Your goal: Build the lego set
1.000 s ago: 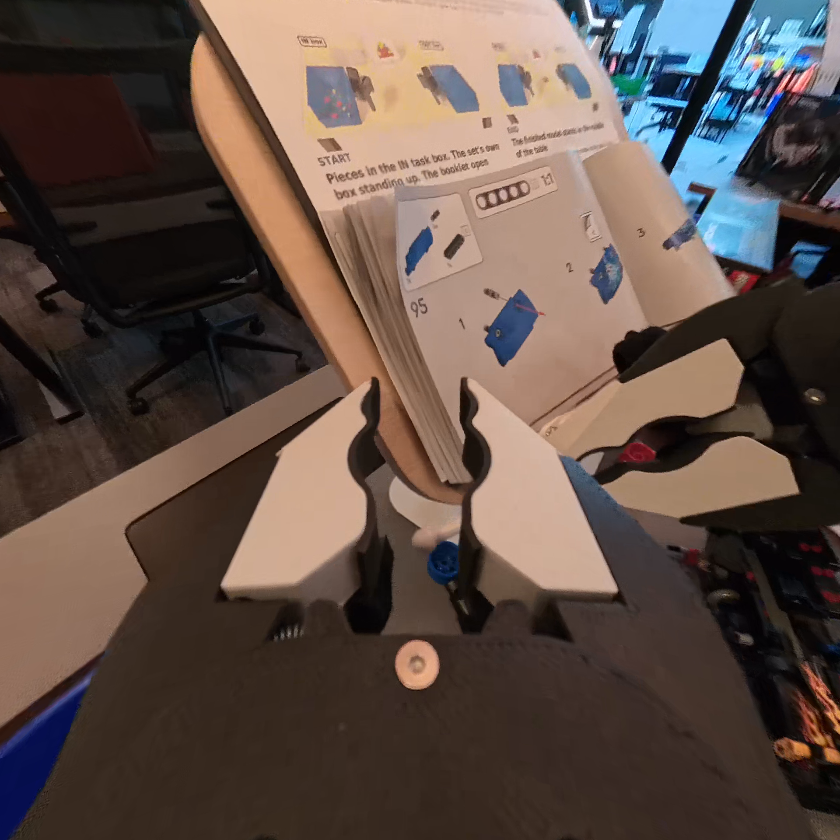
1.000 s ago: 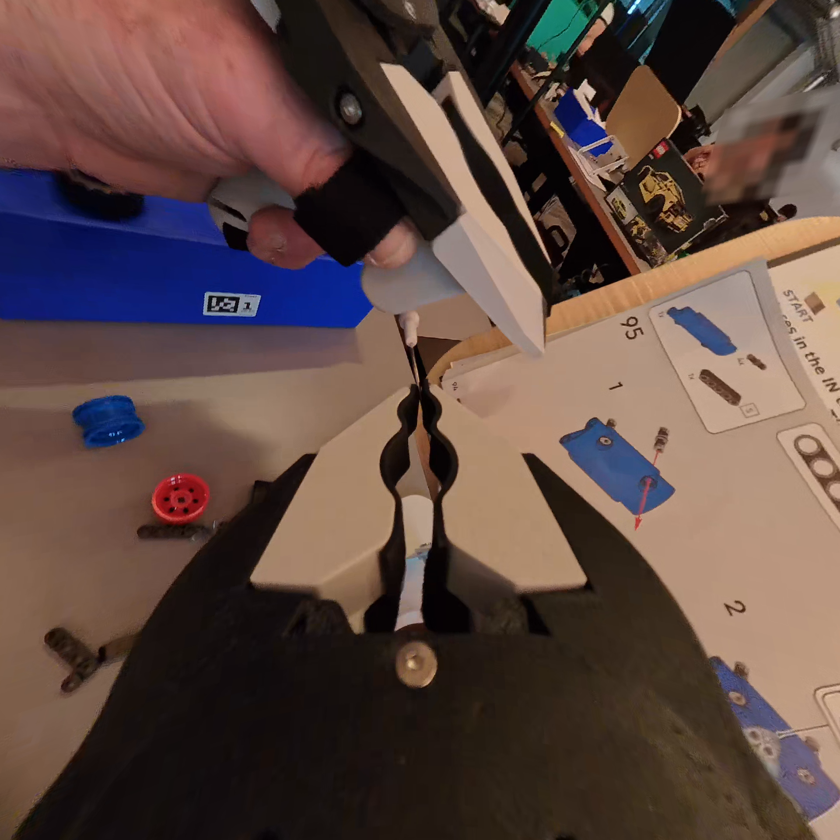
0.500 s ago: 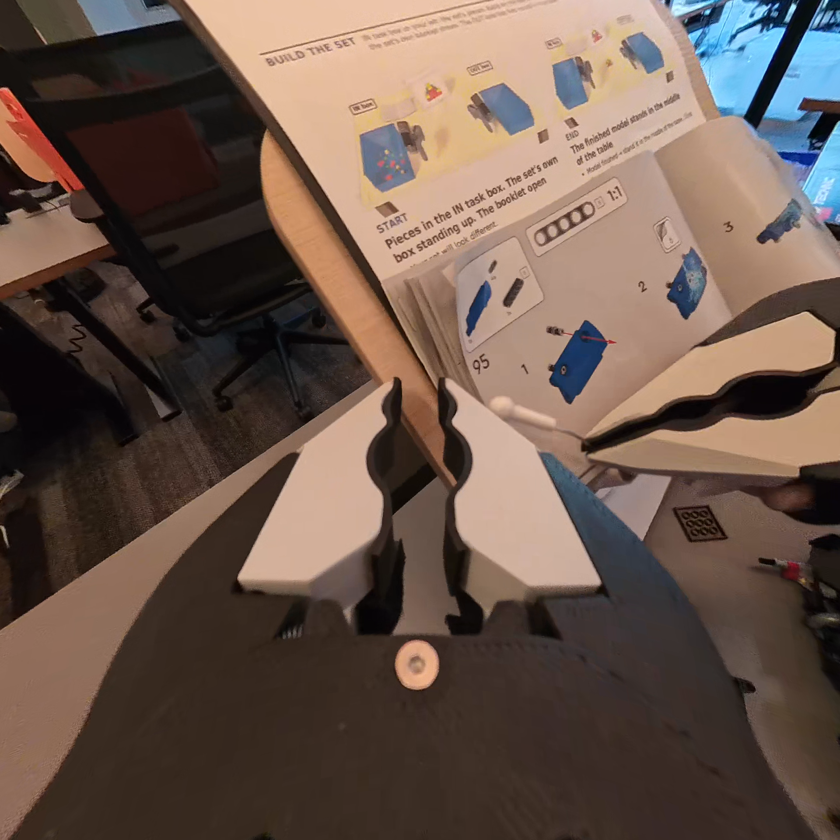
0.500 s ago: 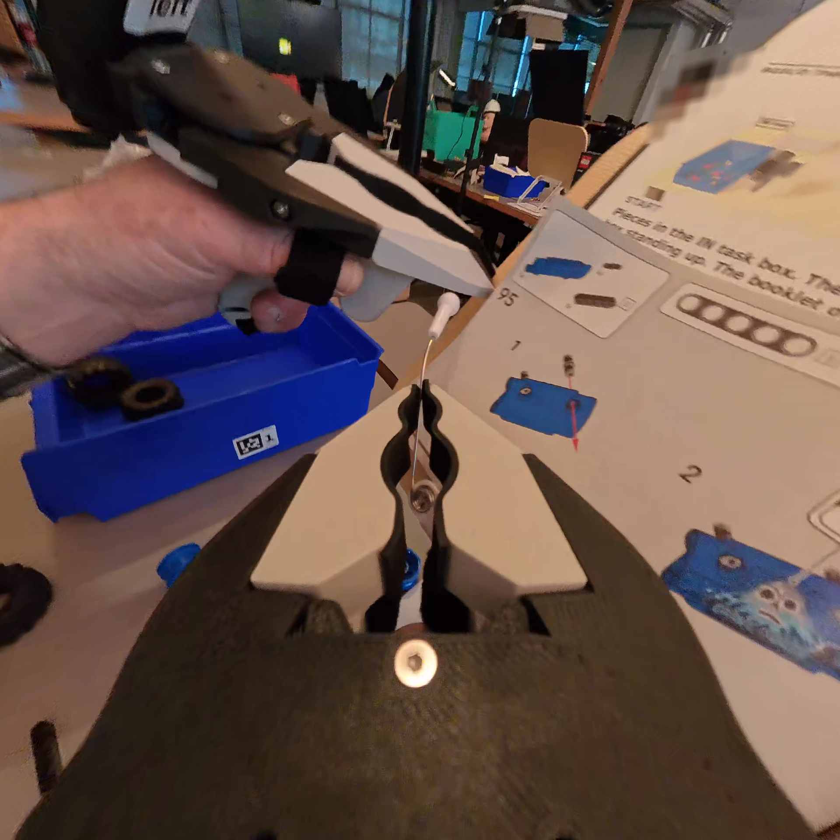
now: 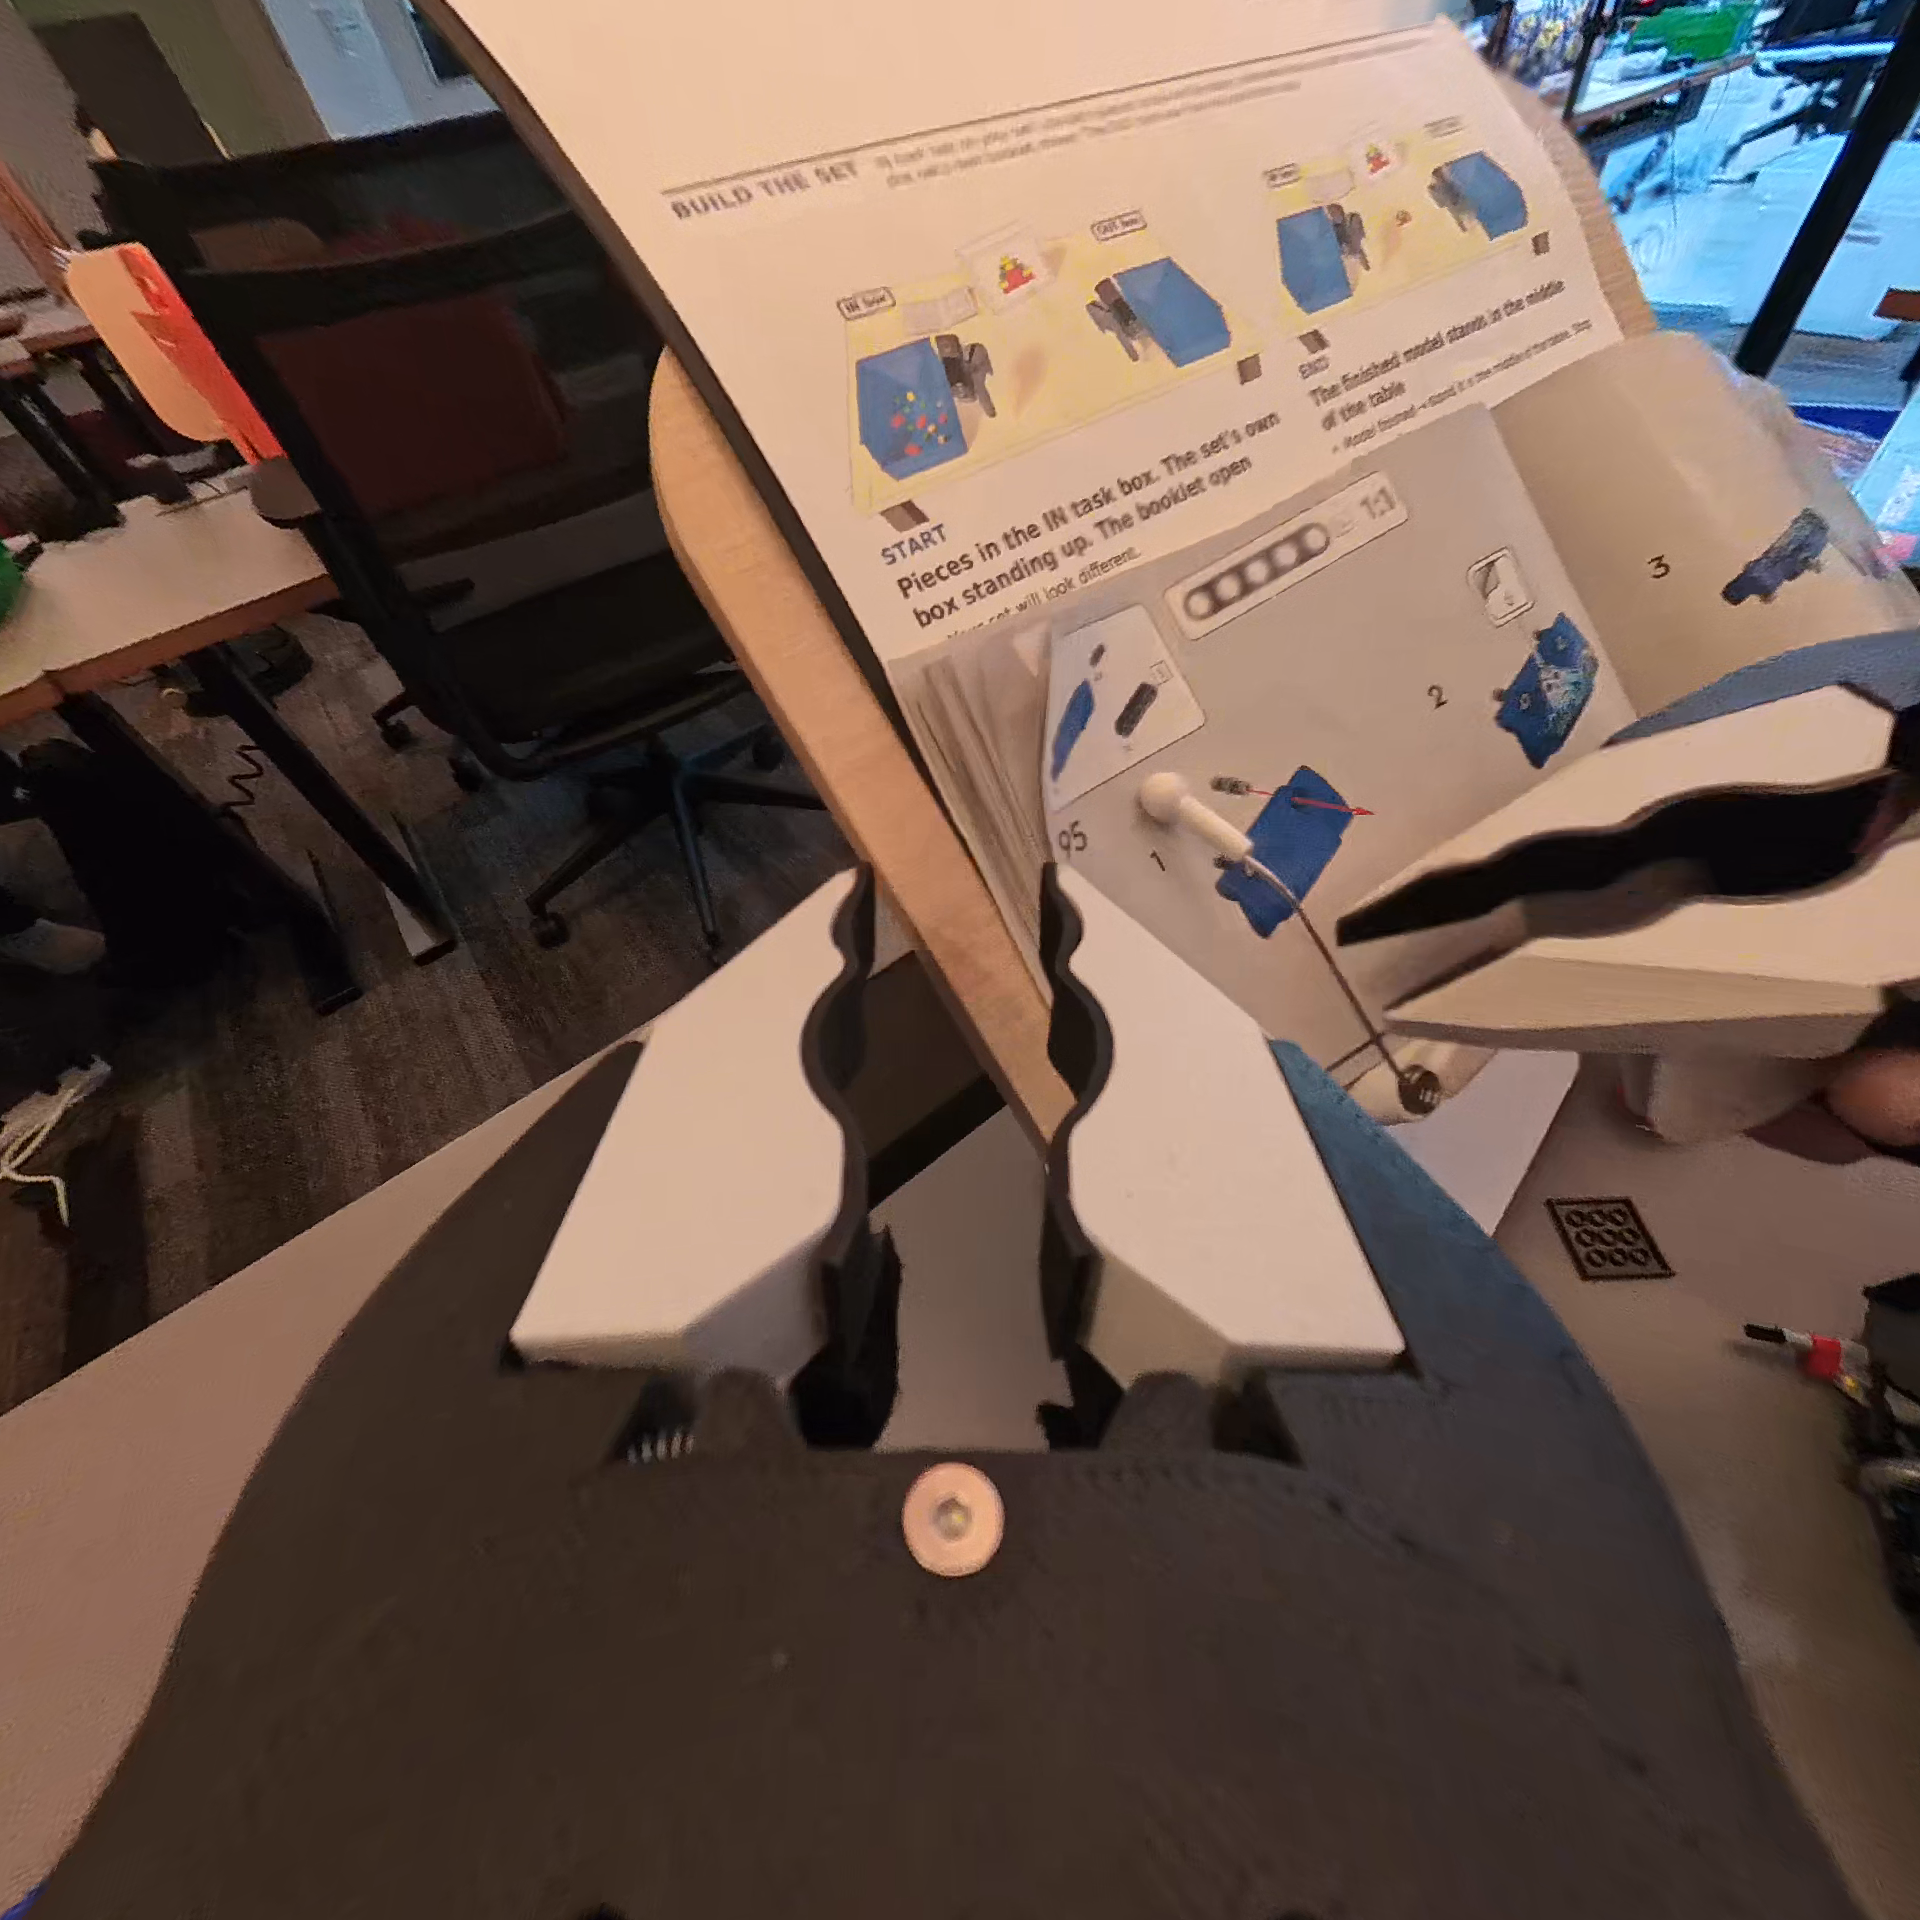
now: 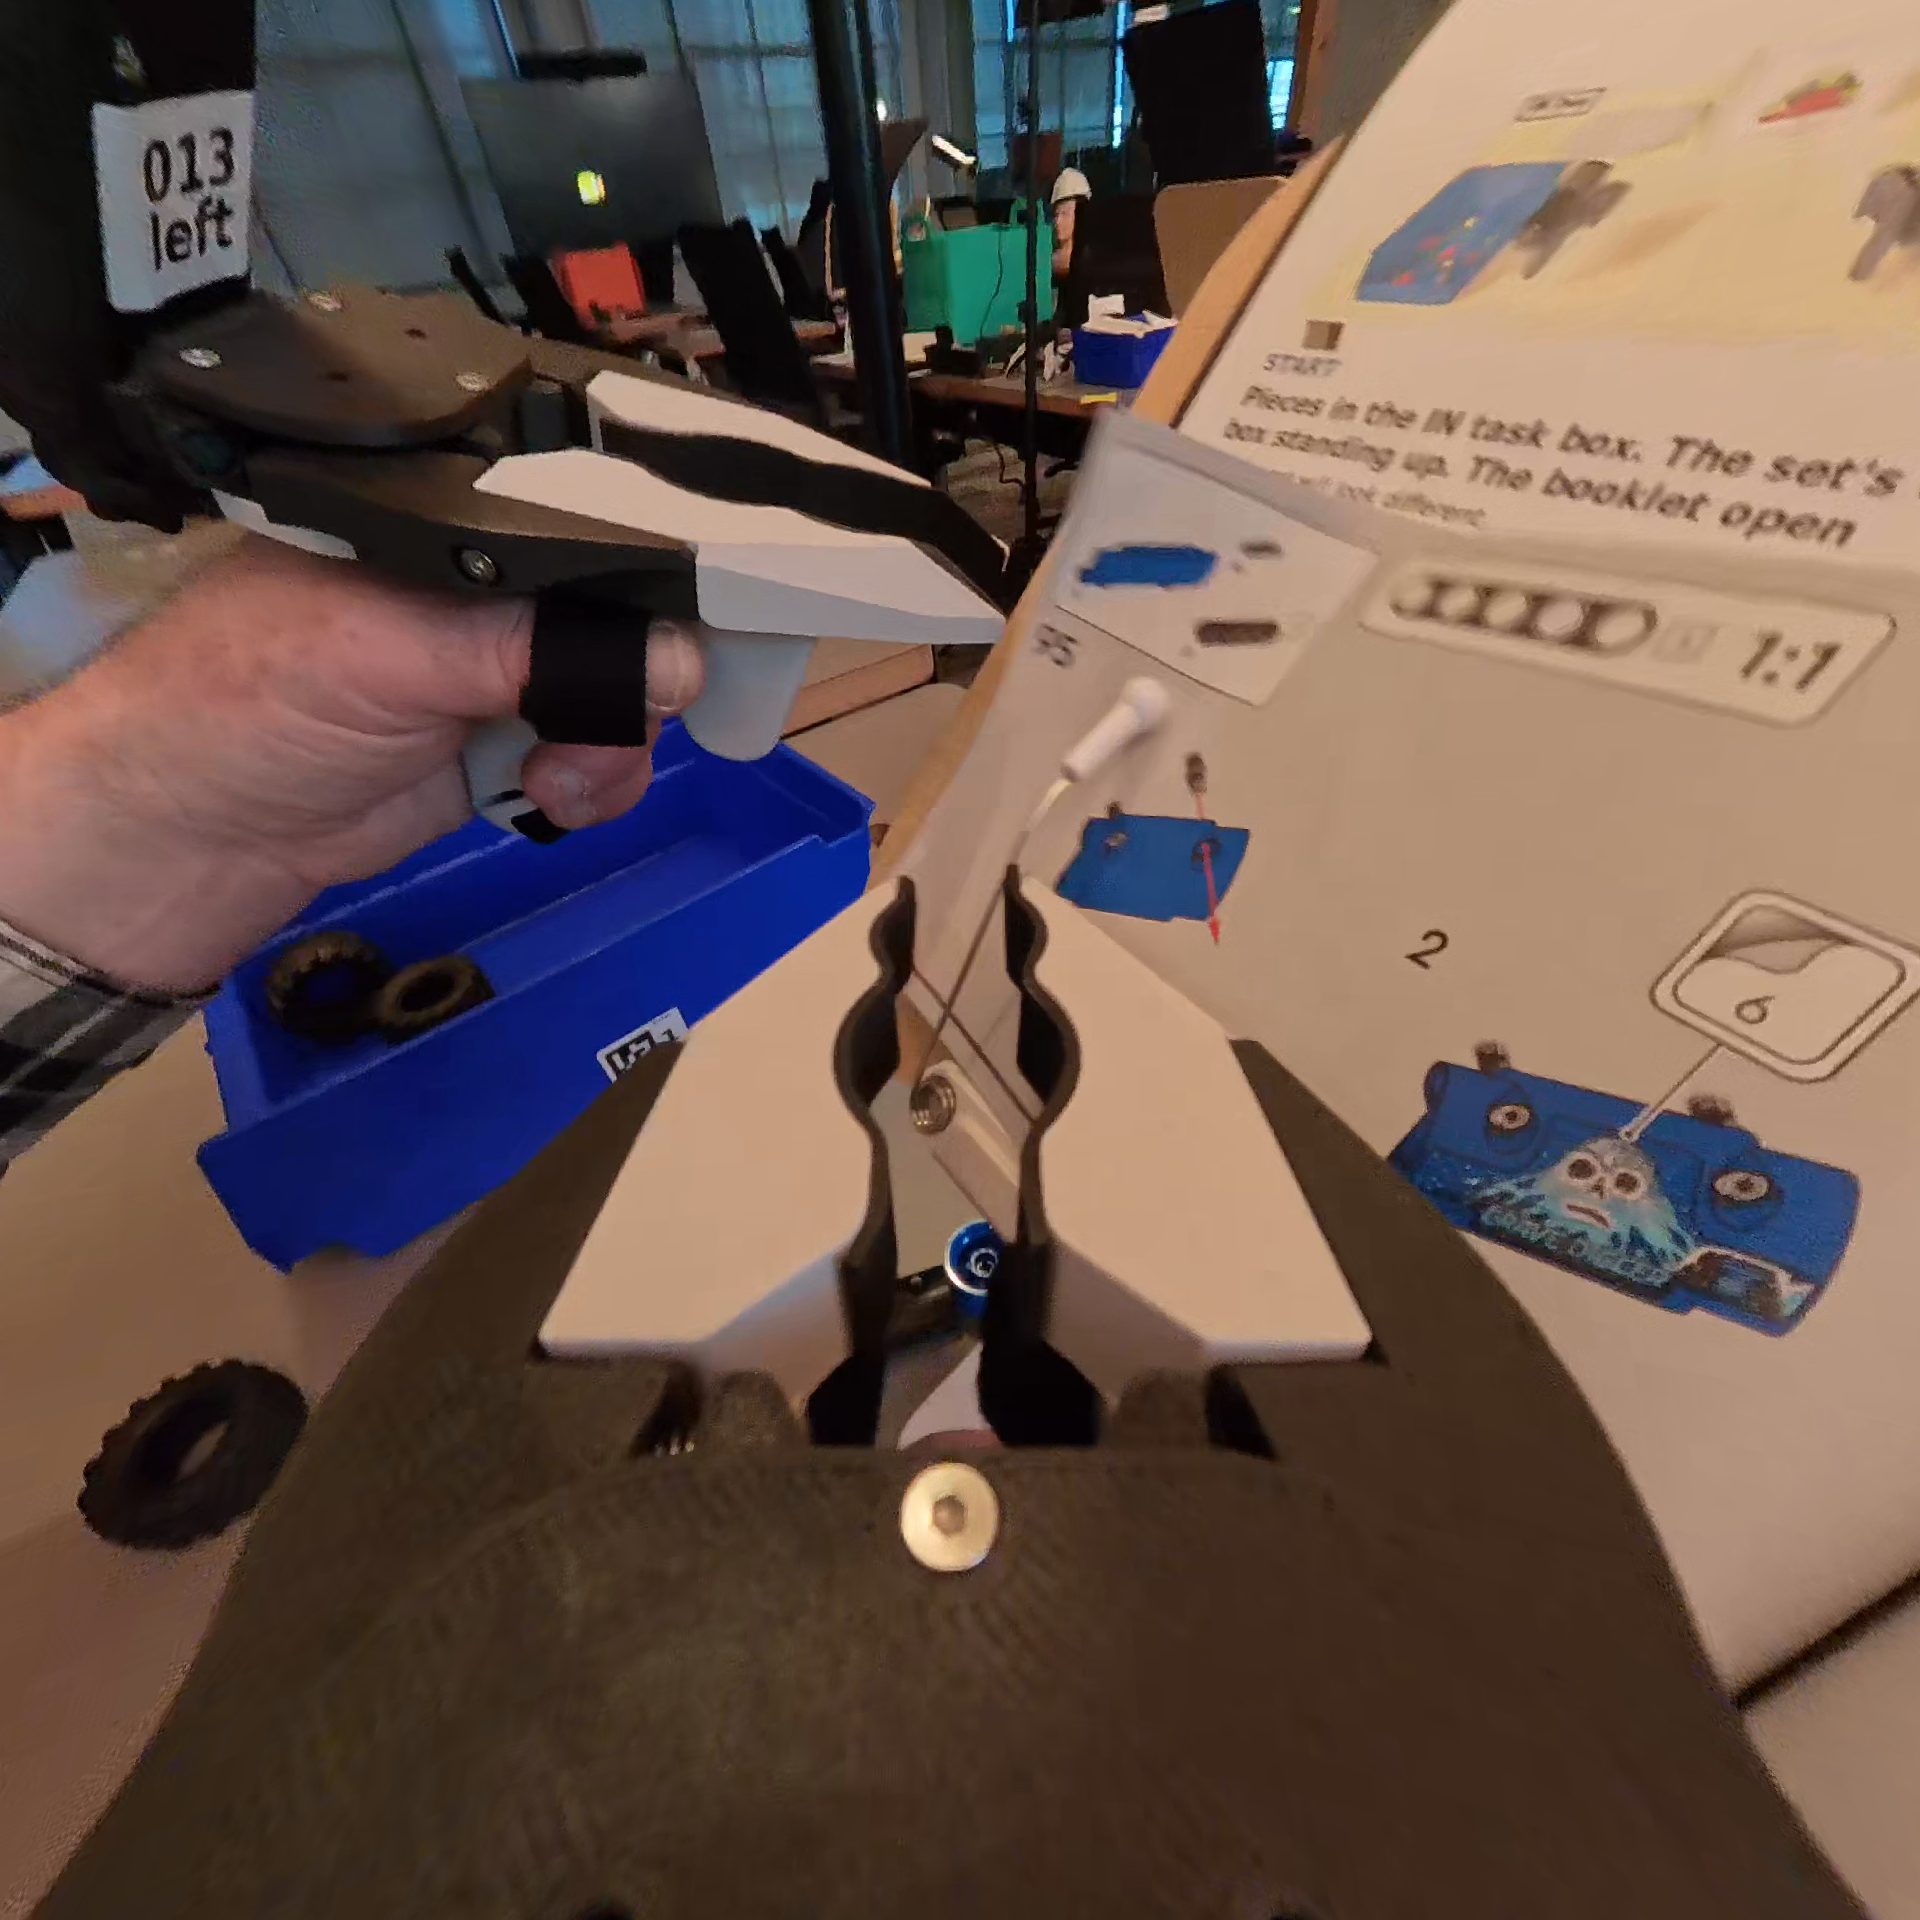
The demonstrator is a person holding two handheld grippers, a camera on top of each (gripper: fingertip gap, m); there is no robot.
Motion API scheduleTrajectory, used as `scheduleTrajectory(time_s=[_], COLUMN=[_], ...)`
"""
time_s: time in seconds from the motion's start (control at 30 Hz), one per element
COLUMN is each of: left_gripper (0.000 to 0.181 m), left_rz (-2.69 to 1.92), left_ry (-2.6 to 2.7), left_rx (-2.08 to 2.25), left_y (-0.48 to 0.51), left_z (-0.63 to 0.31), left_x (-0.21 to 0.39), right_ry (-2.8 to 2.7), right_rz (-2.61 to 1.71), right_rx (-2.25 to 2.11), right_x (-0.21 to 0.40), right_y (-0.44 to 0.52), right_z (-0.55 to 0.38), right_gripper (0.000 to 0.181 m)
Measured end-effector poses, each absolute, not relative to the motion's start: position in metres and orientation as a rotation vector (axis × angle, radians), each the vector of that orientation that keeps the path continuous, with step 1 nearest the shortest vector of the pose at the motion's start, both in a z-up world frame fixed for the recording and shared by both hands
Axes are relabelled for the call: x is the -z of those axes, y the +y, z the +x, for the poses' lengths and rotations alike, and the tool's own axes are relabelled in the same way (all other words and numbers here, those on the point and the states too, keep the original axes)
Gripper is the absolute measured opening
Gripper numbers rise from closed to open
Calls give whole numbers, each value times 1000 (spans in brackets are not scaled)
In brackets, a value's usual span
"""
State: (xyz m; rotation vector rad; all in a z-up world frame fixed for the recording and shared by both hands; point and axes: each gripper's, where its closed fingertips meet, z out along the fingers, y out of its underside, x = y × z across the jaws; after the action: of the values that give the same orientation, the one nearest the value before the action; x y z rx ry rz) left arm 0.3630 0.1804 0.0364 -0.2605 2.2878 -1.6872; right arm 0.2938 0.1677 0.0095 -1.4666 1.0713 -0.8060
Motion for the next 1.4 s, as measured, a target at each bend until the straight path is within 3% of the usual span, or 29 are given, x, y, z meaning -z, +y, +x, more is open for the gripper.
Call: scheduleTrajectory(time_s=[0.1,0.33,0.73,0.93,1.17,1.4], left_gripper=[34,36,27,26,29,10], left_rz=[-266,-104,321,200,-20,-60], left_ry=[2235,2261,2772,2830,2785,2726], left_rx=[1662,1521,936,684,740,737], left_y=[195,234,253,259,251,246], left_z=[358,300,185,191,200,212], left_x=[-42,-32,137,196,206,208], right_ry=[1040,943,993,1029,1036,1048], right_rz=[-1540,-1703,-1804,-1815,-1782,-1747], right_rx=[811,854,834,795,798,791], right_x=[-12,-18,19,46,52,54], right_y=[171,158,94,90,87,82], right_z=[281,212,88,57,42,35], right_gripper=[30,31,28,27,27,26])
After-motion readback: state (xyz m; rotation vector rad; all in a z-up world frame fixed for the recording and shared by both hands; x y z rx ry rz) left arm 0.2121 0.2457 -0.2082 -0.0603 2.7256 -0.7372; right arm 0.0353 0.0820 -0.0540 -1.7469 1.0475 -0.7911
